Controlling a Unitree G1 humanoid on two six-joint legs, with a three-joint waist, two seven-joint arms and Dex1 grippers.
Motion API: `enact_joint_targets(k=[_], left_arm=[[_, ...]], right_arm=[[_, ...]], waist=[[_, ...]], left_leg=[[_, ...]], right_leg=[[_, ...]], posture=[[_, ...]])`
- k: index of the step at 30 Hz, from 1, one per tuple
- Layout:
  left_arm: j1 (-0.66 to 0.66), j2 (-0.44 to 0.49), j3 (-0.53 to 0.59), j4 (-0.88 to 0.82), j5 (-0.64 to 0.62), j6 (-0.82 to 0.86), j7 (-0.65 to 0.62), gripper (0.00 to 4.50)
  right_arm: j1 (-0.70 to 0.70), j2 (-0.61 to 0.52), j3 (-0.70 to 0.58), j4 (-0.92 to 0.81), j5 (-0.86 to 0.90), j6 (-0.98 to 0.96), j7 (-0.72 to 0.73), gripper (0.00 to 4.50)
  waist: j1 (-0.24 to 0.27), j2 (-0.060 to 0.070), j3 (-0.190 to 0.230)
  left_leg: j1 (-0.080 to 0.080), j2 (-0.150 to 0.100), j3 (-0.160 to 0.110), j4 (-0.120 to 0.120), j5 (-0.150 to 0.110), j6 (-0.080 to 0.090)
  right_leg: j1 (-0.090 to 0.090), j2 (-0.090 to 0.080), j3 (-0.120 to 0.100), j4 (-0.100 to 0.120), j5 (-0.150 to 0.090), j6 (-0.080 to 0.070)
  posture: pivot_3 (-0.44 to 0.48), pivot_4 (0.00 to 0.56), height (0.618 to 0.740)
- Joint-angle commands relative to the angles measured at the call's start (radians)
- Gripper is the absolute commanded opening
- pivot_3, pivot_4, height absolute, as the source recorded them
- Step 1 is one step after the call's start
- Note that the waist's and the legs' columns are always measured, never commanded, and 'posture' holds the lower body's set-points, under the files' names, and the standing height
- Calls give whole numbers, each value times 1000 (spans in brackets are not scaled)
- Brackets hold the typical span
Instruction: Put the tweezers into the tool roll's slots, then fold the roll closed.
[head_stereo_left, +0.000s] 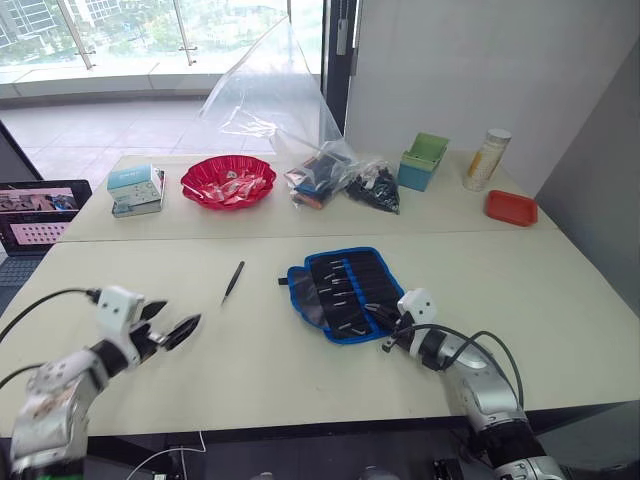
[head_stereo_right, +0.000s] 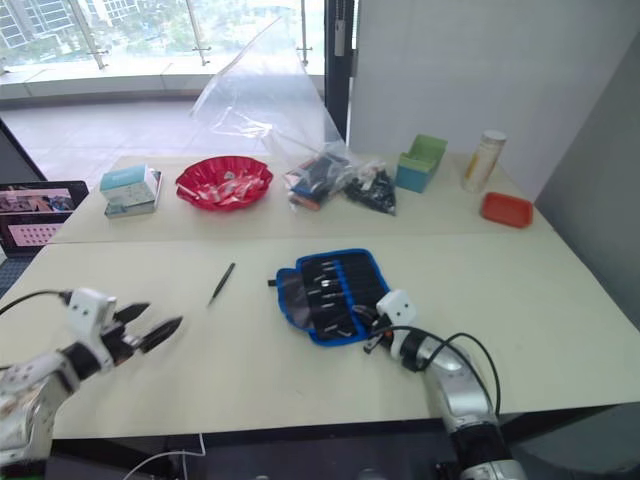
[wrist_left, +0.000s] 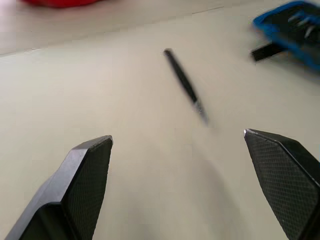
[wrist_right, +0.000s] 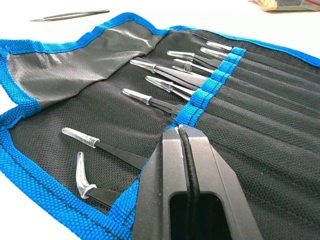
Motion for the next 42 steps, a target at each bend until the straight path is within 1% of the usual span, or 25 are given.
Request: enact_joint_targets(k=[1, 4, 9, 14, 20, 22, 25, 27, 30, 33, 34, 36, 40, 42], left_arm=[[79, -15, 108, -15, -85, -75, -18, 4442], [144, -45, 153, -17, -136, -97, -15, 4442], [211, -79, 169, -19, -180, -144, -19, 4442], [200, -60, 154, -8, -189, -153, -12, 4442], [180, -44, 129, 1, -180, -170, -6, 4442], [154, -43, 122, 2, -176, -184, 6, 4442], [81, -30, 93, -32, -195, -148, 43, 4442], [17, -28, 53, -64, -195, -103, 84, 4442], [-68, -47, -17, -90, -186, -35, 158, 4442], [-133, -61, -109, -93, -129, -19, 214, 4442], [-159, -67, -137, -84, -118, 12, 241, 4442], [-209, -78, -204, -54, -56, 66, 317, 4442], [-255, -111, -273, -28, 12, 132, 415, 4442], [-273, -127, -288, -11, 40, 158, 465, 4442]], right_arm=[[10, 16, 52, 78, -37, 14, 19, 0], [6, 16, 56, 90, -39, 7, 30, 0], [-5, 20, 60, 113, -42, -4, 39, 0], [-14, 21, 65, 126, -43, -11, 46, 0], [-21, 17, 57, 130, -42, -12, 47, 0], [-17, 15, 54, 128, -42, -13, 46, 0], [-14, 12, 48, 123, -42, -11, 39, 0], [-13, 10, 45, 120, -41, -11, 35, 0], [-9, 10, 43, 113, -39, -8, 29, 0], [2, 11, 42, 96, -38, -3, 20, 0], [6, 11, 40, 88, -37, 1, 14, 0], [15, 9, 35, 72, -34, 9, 3, 0], [34, 6, 32, 44, -29, 19, -11, 0], [42, 4, 31, 34, -27, 23, -15, 0]], waist=[[5, 0, 0], [9, 0, 0], [8, 0, 0], [6, 0, 0], [1, 0, 0], [2, 0, 0], [5, 0, 0], [9, 0, 0], [10, -2, -1], [7, -4, -4], [7, -4, -4], [8, -4, -4], [11, -4, -4], [14, -4, -4]], left_leg=[[0, 1, 0, 0, 0, -1], [0, 3, 1, -1, -1, -1], [0, 7, 3, -1, -2, -2], [0, 11, 4, -1, -2, -3], [0, 12, 4, -2, -4, -4], [0, 12, 4, -2, -4, -5], [0, 12, 4, -2, -4, -5], [0, 12, 4, -2, -4, -5], [0, 11, 4, -1, -4, -5], [0, 11, 5, -2, -4, -5], [0, 11, 5, -2, -4, -5], [0, 11, 5, -2, -4, -5], [-1, 11, 5, -2, -4, -5], [-1, 11, 5, -2, -4, -5]], right_leg=[[0, 0, 0, -1, 0, -1], [1, 1, -1, -5, 2, -3], [0, 2, -1, -6, 3, -4], [1, 8, 0, -11, 4, -8], [0, 9, 0, -11, 4, -8], [0, 9, 0, -11, 4, -8], [0, 9, 0, -11, 5, -8], [0, 9, 0, -11, 5, -8], [1, 9, 0, -11, 5, -8], [0, 9, 1, -11, 5, -8], [0, 9, 1, -11, 5, -8], [0, 10, 0, -11, 5, -8], [0, 10, 0, -11, 5, -8], [-1, 10, 0, -11, 5, -8]], posture=[[0, 150, 740], [0, 150, 740], [0, 150, 740], [0, 150, 740], [0, 150, 740], [0, 150, 740], [0, 150, 740], [0, 150, 740], [0, 150, 740], [0, 150, 740], [0, 150, 740], [0, 150, 740], [0, 150, 740], [0, 150, 740]])
